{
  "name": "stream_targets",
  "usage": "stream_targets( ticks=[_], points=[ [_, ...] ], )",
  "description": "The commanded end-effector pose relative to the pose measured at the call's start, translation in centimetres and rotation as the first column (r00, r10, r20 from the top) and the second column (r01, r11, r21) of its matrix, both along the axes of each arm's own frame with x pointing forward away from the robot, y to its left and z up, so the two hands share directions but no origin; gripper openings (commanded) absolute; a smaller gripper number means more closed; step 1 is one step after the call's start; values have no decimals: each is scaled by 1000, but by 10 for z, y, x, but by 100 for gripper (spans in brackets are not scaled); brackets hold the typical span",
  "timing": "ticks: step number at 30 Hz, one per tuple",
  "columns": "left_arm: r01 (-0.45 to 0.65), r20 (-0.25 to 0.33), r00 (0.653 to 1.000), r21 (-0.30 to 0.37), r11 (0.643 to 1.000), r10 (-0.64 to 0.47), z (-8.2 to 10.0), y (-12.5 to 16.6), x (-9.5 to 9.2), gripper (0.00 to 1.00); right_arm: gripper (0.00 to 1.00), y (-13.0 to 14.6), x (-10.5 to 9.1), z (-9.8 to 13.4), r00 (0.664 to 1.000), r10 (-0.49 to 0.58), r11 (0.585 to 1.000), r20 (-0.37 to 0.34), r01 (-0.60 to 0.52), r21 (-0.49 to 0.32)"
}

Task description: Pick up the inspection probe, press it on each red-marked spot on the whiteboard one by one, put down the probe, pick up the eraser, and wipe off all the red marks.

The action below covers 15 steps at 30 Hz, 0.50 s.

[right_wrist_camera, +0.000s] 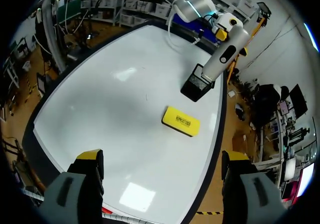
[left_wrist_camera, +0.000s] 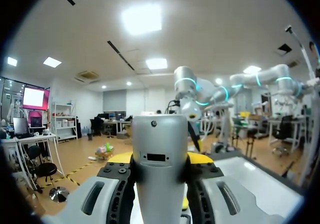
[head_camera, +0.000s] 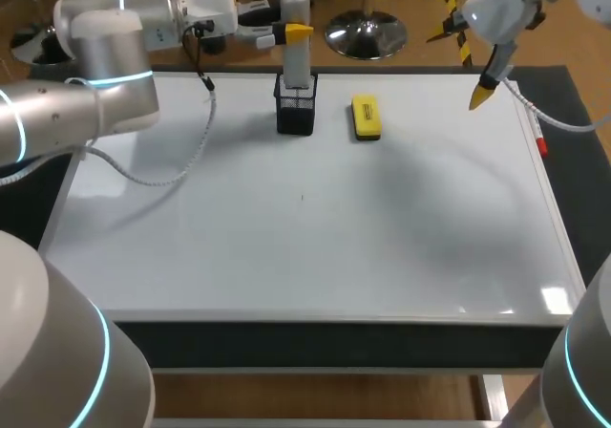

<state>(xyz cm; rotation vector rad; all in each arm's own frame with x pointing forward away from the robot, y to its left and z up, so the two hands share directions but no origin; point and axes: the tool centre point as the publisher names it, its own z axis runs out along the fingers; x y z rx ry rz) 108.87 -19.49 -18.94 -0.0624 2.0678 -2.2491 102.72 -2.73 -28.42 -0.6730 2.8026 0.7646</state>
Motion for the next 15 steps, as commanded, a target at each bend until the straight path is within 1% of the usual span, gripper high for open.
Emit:
stream_targets(
  ticks=[1, 3, 5, 15],
  points=[
    [45, 3, 999, -8, 999, -45, -4, 1, 8, 0, 100, 0, 1, 1, 1000, 2, 1000, -2, -2, -5],
    [51, 6, 999, -17, 999, -51, -5, 0, 8, 0, 100, 0, 1, 1, 1000, 2, 1000, -2, -2, -5],
    [48, 8, 999, -11, 999, -48, -6, 1, 8, 0, 100, 0, 1, 1, 1000, 2, 1000, -2, -2, -5],
    [69, -10, 998, -16, 998, -69, -18, -1, 13, 0, 100, 0, 1, 1, 1000, 2, 1000, -2, -2, -5]
  ],
)
